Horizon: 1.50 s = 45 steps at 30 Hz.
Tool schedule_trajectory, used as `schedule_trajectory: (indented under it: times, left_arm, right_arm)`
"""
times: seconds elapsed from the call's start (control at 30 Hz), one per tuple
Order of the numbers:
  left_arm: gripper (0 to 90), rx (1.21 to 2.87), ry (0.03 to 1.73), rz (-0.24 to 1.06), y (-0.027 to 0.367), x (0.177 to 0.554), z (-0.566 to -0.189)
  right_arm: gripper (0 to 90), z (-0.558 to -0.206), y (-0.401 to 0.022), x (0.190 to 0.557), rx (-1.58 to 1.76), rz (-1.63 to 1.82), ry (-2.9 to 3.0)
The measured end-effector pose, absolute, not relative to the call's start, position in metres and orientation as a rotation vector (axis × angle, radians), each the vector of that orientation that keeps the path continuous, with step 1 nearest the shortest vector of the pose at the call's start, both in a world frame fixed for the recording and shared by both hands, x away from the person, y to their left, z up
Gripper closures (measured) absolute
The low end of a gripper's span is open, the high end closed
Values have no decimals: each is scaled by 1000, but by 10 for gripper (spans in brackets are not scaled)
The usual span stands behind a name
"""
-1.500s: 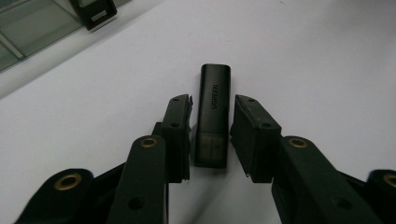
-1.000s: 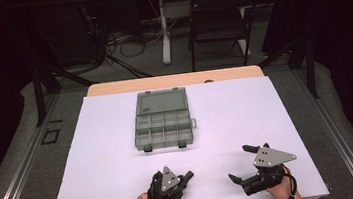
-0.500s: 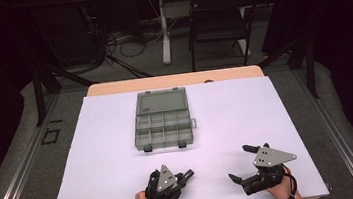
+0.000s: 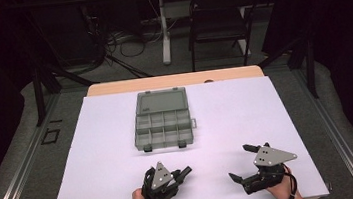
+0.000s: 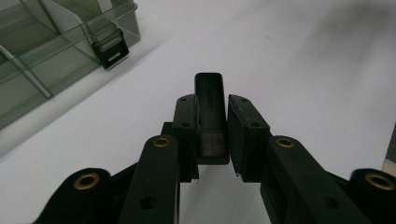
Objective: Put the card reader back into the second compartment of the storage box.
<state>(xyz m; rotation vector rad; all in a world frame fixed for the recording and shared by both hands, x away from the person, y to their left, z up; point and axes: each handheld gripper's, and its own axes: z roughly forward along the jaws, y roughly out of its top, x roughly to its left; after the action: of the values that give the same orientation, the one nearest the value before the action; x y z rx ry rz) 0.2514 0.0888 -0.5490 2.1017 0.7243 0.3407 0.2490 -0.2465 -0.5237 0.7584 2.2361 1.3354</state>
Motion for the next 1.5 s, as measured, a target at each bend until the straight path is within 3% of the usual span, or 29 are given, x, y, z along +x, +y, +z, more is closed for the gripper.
schedule_trajectory:
  times: [1.5]
  left_arm:
    - [743, 2003, 747, 405, 112, 259, -528]
  right_arm:
    - [8, -524, -247, 249, 770, 1327, 2228]
